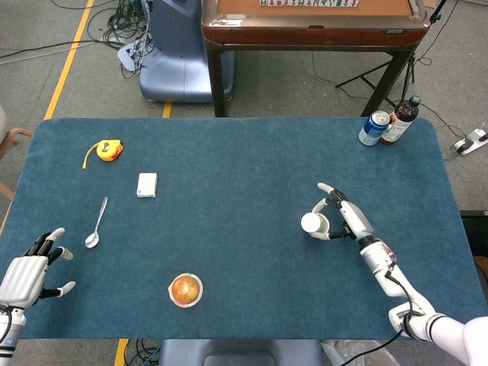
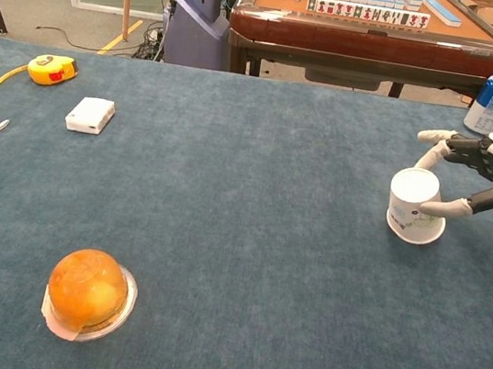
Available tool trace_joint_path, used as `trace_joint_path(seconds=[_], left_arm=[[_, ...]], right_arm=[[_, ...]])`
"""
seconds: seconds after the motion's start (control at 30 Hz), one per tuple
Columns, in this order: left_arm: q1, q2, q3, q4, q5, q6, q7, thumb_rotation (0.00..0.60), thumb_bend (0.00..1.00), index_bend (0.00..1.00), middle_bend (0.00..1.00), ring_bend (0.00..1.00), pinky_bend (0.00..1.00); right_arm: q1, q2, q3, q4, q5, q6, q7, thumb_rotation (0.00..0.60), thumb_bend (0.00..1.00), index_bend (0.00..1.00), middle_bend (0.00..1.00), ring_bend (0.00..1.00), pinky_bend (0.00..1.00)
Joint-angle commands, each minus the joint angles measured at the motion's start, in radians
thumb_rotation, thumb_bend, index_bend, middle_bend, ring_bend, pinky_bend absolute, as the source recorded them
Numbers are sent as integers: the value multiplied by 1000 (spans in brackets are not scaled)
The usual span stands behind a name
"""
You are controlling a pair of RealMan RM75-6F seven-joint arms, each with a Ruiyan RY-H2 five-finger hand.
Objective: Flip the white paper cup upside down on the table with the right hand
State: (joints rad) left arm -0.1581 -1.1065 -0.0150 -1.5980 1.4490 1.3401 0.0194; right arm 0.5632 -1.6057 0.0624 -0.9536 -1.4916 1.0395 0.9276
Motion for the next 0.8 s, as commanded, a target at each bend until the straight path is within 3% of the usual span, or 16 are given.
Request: trace_joint_path(seconds=[0.03,0.27,0.57,0.67,0.8], left_arm=[[-1,-1,0,1,-1,-2,2,600,96,426,91,83,278],[-5,-5,1,3,-4,-10,7,600,96,427,91,82,278],[-4,-5,1,3,-4,-8,9,600,96,426,90,83,278],[-4,-5,1,2,-4,-7,10,600,96,426,91,82,278],[-4,-7,2,1,-2,-5,14,600,96,427,91,83,278]], right_arm=[[-2,2,-3,3,-2,0,4,600,76,439,53,0,0],[-13,20,-10,-5,-16,19,9,600,44,268,32,0,0],[-41,101,-17,-107,-28,66,-26,600,20,179,1,0,0],[-58,155,-17,-181,-36,103,-79,600,16,178,0,0,0],[-90,242,-16,-304,-28,148,-266,600,16,178,0,0,0]])
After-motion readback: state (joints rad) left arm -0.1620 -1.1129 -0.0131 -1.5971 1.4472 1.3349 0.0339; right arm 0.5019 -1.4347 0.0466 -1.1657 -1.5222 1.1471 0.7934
